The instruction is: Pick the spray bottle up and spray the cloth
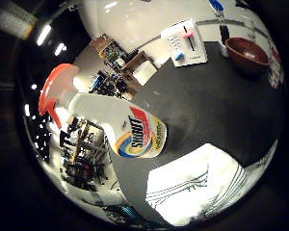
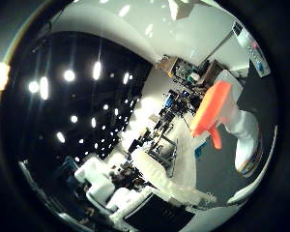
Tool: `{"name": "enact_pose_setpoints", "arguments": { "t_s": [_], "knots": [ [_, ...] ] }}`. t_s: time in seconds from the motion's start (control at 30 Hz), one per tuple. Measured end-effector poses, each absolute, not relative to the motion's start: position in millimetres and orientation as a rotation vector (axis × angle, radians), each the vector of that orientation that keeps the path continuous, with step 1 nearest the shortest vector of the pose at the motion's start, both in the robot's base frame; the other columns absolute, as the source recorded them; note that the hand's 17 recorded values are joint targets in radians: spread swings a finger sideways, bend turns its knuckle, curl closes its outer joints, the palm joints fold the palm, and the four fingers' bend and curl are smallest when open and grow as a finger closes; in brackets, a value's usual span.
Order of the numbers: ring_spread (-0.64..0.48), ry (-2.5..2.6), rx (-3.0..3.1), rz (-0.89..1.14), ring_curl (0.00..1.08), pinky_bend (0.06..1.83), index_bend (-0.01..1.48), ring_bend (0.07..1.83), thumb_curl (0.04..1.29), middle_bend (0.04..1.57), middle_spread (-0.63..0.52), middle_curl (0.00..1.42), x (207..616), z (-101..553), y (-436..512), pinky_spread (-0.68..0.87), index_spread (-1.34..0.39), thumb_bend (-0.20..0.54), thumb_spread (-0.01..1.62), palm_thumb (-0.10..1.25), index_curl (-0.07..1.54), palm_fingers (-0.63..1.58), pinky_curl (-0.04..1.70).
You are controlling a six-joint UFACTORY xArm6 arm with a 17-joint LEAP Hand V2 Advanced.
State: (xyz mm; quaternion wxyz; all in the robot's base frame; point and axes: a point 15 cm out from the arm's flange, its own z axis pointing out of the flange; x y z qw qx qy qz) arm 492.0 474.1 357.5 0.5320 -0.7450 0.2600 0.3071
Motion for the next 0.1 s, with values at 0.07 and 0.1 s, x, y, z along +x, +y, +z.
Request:
{"name": "enact_pose_setpoints", "arguments": {
  "t_s": [0.07,0.1],
  "knots": [
    [0.18,0.624,-1.776,0.732,0.19,0.60,0.24,0.27,0.40,0.18,-0.14,0.31,493.1,355.8,472.4,0.60,-0.46,-0.029,1.00,0.42,0.38,0.30,0.16],
    [0.18,0.628,-1.776,0.733,0.19,0.59,0.23,0.27,0.40,0.18,-0.13,0.30,493.7,354.3,471.6,0.60,-0.46,-0.028,1.00,0.42,0.38,0.30,0.16]
  ]
}}
